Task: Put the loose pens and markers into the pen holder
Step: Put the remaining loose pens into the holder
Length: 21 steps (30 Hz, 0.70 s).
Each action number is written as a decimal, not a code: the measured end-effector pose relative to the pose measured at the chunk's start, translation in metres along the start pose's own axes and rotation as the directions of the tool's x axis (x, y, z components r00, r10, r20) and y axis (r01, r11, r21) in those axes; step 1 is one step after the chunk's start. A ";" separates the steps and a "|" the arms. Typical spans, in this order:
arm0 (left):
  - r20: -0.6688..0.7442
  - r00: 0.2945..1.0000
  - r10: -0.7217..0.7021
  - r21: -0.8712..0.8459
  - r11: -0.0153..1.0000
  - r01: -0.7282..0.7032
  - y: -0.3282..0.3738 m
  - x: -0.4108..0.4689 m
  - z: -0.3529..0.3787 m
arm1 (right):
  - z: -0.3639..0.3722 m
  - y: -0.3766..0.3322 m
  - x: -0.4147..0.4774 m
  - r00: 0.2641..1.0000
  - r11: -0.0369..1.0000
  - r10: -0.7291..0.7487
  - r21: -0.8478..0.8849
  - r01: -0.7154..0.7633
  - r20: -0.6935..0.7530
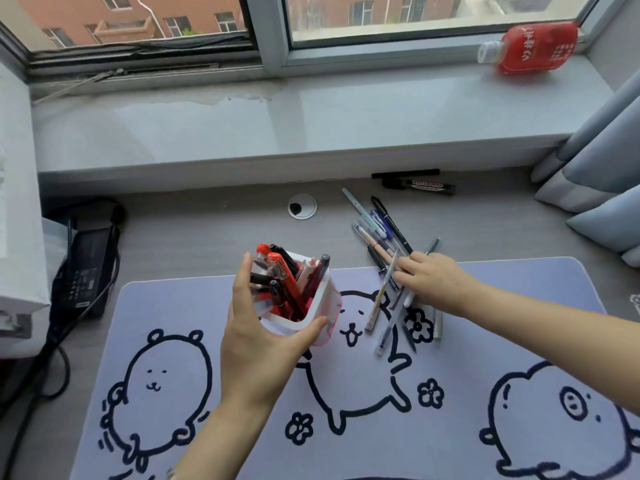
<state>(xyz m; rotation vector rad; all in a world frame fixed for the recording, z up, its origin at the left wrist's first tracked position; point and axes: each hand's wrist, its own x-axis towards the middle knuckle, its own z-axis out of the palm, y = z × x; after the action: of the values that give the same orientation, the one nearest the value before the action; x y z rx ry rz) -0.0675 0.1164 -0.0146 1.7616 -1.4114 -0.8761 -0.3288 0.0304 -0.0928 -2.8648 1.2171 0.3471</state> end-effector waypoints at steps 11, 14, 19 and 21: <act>0.051 0.999 -0.006 0.022 1.000 0.004 -0.004 -0.006 0.007 | -0.031 0.017 -0.024 0.878 0.918 0.353 0.303 -0.257 -0.323; 0.048 0.999 -0.005 0.025 1.000 0.004 -0.003 -0.004 0.008 | -0.058 0.004 -0.031 0.751 0.728 0.579 0.616 -0.301 -0.317; 0.033 0.999 0.008 0.053 0.999 -0.010 0.003 -0.004 0.012 | -0.094 -0.038 -0.029 0.636 0.333 0.725 0.943 0.011 -0.263; 0.044 0.999 0.018 0.070 0.997 -0.021 0.007 -0.006 0.015 | -0.100 -0.051 -0.024 0.631 0.092 0.747 0.973 0.214 -0.209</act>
<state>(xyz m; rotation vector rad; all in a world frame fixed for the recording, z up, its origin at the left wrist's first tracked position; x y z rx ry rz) -0.0846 0.1199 -0.0158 1.7876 -1.5016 -0.8689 -0.2888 0.0735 0.0062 -1.3524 1.2821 -1.3040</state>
